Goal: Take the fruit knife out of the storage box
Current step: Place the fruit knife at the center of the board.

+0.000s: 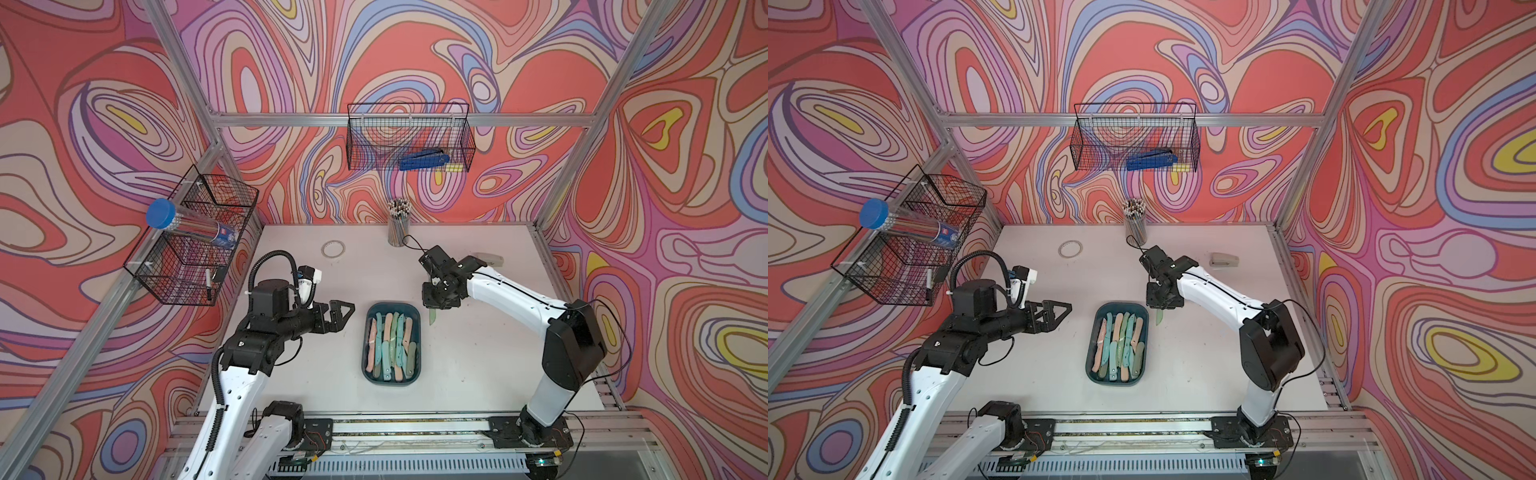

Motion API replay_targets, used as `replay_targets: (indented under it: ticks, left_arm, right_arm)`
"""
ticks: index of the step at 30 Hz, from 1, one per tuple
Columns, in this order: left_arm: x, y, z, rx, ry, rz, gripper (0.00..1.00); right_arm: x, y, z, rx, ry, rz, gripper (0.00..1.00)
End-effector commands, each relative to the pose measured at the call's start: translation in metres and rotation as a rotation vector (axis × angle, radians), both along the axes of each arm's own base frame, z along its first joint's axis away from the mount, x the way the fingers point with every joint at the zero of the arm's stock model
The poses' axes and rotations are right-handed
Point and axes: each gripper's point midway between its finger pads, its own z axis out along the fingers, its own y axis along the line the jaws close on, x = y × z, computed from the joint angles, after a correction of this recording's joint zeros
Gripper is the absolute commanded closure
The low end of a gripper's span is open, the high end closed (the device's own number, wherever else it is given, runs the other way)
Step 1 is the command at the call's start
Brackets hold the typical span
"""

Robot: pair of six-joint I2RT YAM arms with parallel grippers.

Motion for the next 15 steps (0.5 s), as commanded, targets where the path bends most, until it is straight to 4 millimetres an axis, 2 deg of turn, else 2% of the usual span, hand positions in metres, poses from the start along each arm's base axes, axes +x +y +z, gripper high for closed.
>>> replay_targets:
  ticks: [1,4,7,11,15]
  left_arm:
    - [0.002,0.001,-0.009,0.029,0.039,0.013,0.01]
    - [0.004,-0.003,-0.009,0.038,0.042,-0.007,0.01]
    - [0.003,-0.008,-0.010,0.048,0.038,-0.035,0.01]
    - [0.000,-0.007,-0.020,0.117,0.050,-0.039,0.01]
    - [-0.002,-0.011,-0.021,0.128,0.041,-0.048,0.01]
  right_arm:
    - [0.013,-0.008,-0.033,-0.051,0.037,0.054,0.93]
    - [0.026,-0.010,-0.056,-0.048,0.064,0.053,0.93]
    - [0.036,-0.006,-0.070,-0.041,0.084,0.058,0.93]
    - [0.045,-0.006,-0.079,-0.060,0.105,0.053,0.93]
    - [0.050,-0.005,-0.086,-0.051,0.121,0.043,0.93]
